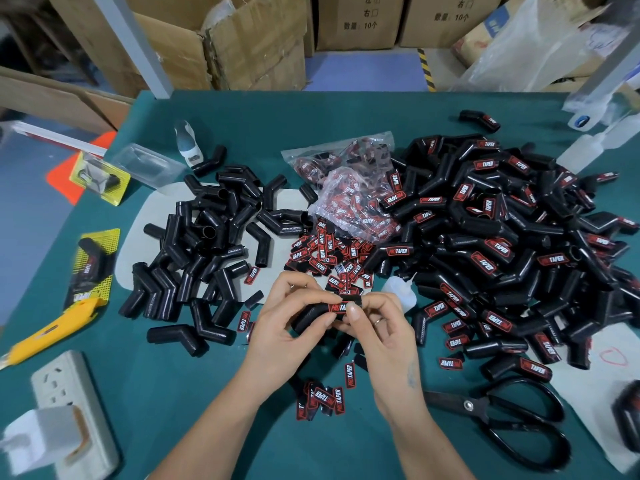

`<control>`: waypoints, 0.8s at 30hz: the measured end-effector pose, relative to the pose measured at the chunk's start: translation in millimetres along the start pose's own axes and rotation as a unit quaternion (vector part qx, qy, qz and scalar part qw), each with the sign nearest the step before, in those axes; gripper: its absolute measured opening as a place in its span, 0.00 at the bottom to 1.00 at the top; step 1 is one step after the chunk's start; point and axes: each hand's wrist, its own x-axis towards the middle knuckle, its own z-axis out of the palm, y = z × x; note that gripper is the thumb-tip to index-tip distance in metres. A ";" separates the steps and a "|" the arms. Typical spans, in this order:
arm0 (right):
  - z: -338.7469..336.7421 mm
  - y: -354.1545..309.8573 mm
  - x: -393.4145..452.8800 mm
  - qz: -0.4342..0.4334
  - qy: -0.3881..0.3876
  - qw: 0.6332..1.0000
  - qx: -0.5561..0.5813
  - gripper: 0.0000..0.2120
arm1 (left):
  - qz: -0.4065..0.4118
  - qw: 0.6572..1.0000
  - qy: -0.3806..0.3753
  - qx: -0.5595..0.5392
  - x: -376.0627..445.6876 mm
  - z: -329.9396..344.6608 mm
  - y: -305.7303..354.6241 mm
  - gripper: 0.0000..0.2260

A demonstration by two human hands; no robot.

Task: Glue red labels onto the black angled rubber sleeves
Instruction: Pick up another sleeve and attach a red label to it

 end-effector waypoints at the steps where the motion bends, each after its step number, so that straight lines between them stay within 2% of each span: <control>1: 0.0 -0.4 -0.4 -0.001 0.000 1.000 0.001 0.08 | -0.003 1.000 0.001 -0.004 0.0 -0.3 -0.3 0.11; 4: 0.2 -0.8 -1.4 -0.008 0.002 1.000 0.007 0.09 | -0.018 0.999 -0.001 -0.035 -1.1 -0.1 0.2 0.14; 8: -0.7 0.7 -1.2 -0.020 0.003 1.000 -0.011 0.11 | -0.035 0.994 0.005 -0.102 -1.3 4.5 5.2 0.13; 17: 1.1 -0.9 -0.6 -0.014 0.005 1.000 -0.027 0.18 | -0.039 0.992 0.036 -0.113 -0.5 8.0 3.3 0.09; 21: 1.0 -2.0 -1.6 -0.017 0.005 0.999 -0.031 0.18 | 0.022 0.997 0.043 -0.057 -3.5 9.2 -1.2 0.10; 24: 1.7 -3.2 -2.2 -0.029 -0.004 0.999 -0.038 0.09 | 0.026 0.997 0.048 -0.054 -4.6 11.1 -1.0 0.11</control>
